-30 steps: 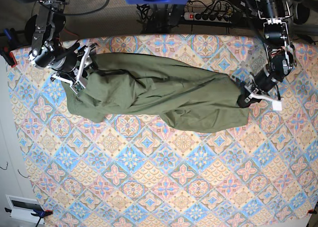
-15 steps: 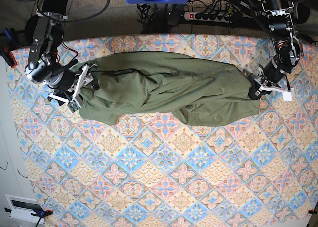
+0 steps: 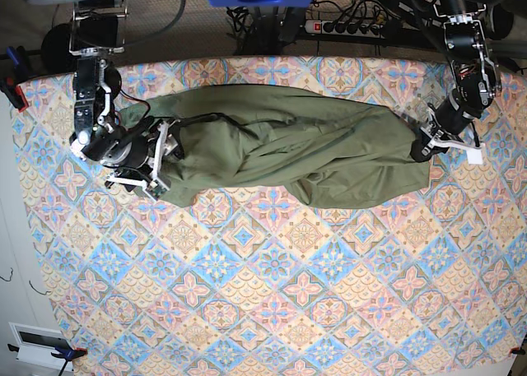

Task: Layout the t-shirt on the table in an organized manner, then fold the t-shirt properly
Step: 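Pull the shirt taut between both grippers and lay it flat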

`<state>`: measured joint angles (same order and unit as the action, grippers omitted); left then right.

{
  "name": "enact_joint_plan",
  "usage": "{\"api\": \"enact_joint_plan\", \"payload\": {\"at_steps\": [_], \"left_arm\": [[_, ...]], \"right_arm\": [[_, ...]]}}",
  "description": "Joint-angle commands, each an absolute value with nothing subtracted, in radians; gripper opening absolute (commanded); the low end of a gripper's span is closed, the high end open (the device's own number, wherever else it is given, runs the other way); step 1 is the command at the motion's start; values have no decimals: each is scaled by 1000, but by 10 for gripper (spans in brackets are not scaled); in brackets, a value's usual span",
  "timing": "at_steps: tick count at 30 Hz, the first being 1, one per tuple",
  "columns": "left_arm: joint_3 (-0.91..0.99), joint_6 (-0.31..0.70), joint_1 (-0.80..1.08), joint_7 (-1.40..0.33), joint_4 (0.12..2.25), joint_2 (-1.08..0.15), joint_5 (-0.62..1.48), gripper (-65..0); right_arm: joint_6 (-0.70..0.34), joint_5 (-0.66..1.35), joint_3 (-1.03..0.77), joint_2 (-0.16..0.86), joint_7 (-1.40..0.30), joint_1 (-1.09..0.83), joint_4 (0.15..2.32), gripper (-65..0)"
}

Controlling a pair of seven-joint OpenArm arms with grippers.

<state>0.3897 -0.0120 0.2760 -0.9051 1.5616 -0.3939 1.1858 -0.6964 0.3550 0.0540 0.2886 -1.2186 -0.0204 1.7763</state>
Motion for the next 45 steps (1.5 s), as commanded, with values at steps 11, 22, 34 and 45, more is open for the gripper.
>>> {"api": "enact_joint_plan", "payload": {"at_steps": [11,22,34,45], "left_arm": [[397,-2,268,-895,1580,-414,1204,-650],[400,-2,143,-915,1581,-418,1205,-650],[398,-2,130,-929,1580,-438,1204,-650],[398,-2,147,-929,1580,-438,1204,-650]], "right_arm": [[-698,340,51,303,-1204,54,1773,-650],[-698,575,-240,349,-1210,50,1831,-647],[-698,263,10,360,-1210,44,1808,-455],[-698,196,142,360,-1199,50,1685,-442]]}}
